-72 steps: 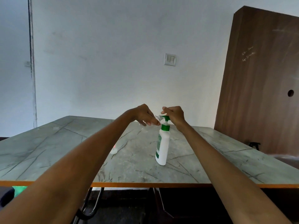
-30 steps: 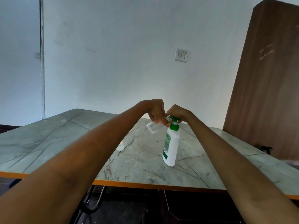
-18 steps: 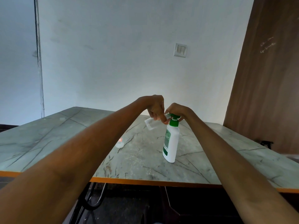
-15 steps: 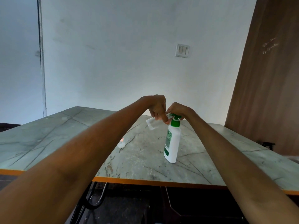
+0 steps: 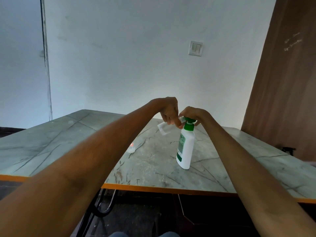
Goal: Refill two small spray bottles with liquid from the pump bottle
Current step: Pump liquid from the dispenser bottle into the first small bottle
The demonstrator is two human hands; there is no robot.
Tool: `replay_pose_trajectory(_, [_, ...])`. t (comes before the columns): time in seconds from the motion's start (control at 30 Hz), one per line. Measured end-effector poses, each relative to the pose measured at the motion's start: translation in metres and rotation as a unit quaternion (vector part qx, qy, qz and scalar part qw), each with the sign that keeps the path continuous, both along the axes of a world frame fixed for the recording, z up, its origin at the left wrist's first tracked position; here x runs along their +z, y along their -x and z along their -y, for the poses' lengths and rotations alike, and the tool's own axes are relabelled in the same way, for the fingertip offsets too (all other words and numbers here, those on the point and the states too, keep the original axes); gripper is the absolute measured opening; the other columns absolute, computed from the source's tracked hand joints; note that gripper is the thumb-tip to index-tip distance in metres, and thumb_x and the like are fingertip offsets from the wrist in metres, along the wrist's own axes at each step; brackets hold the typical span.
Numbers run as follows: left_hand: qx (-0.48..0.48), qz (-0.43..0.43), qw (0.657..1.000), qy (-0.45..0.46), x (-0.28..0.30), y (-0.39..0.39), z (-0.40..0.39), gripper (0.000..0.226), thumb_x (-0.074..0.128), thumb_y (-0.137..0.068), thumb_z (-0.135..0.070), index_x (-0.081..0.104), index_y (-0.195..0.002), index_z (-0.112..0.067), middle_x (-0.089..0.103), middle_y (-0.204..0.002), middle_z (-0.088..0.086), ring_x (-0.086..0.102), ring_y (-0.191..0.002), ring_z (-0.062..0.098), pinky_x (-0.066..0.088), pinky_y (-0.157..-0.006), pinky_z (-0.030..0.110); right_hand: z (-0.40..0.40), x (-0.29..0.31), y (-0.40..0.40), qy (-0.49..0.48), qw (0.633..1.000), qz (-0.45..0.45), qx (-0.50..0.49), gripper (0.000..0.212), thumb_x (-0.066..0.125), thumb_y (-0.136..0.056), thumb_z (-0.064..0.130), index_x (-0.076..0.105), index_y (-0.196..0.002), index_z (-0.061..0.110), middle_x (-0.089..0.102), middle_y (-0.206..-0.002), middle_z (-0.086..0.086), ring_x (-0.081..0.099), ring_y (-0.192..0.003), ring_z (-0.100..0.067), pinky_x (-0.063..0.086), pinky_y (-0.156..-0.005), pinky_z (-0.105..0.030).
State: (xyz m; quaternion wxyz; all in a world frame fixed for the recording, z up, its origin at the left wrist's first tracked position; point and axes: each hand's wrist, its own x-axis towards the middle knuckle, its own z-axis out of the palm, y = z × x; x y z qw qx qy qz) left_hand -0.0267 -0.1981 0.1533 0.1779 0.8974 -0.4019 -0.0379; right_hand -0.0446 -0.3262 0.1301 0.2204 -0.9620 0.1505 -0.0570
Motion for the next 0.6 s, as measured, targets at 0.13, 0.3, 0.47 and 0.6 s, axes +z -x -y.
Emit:
replay_pose_trajectory(0.13, [0.000, -0.004, 1.000, 0.012, 0.003, 0.001, -0.001, 0.044, 0.081, -0.068, -0.026, 0.070, -0.101, 0.000, 0.066, -0.068, 0.000, 0.064, -0.064, 0.010, 0.055, -0.066, 0.019, 0.001, 0.008, 0.001, -0.016, 1.000, 0.017, 0.010, 0.015, 0.052, -0.093, 0.015, 0.060, -0.098, 0.004, 0.055, -0.108, -0.017, 0.050, -0.093, -0.025, 0.044, -0.084, -0.038])
replay_pose_trajectory(0.3, [0.000, 0.011, 1.000, 0.003, 0.008, 0.002, 0.000, 0.045, 0.081, -0.068, -0.027, 0.070, -0.101, 0.001, 0.066, -0.068, 0.001, 0.063, -0.062, 0.010, 0.055, -0.066, 0.020, 0.000, 0.012, 0.000, -0.027, 1.000, 0.010, 0.012, 0.022, 0.051, -0.092, 0.014, 0.060, -0.111, 0.005, 0.057, -0.109, -0.017, 0.052, -0.095, -0.026, 0.045, -0.083, -0.039])
replay_pose_trajectory(0.47, [-0.001, 0.022, 1.000, -0.006, 0.004, -0.002, 0.000, 0.044, 0.083, -0.066, -0.027, 0.071, -0.099, 0.000, 0.067, -0.068, 0.000, 0.064, -0.061, 0.009, 0.056, -0.066, 0.020, 0.002, 0.003, -0.002, -0.053, 0.998, -0.024, 0.001, 0.037, 0.059, -0.088, 0.017, 0.055, -0.122, 0.003, 0.055, -0.126, -0.020, 0.055, -0.111, -0.032, 0.047, -0.097, -0.043])
replay_pose_trajectory(0.6, [-0.005, 0.024, 1.000, -0.011, 0.002, -0.002, 0.000, 0.045, 0.084, -0.065, -0.028, 0.071, -0.098, 0.000, 0.067, -0.067, 0.001, 0.064, -0.062, 0.010, 0.056, -0.067, 0.021, 0.003, -0.002, -0.003, -0.038, 0.999, -0.034, -0.011, 0.040, 0.059, -0.088, 0.019, 0.052, -0.125, 0.004, 0.054, -0.127, -0.019, 0.053, -0.116, -0.034, 0.048, -0.097, -0.044])
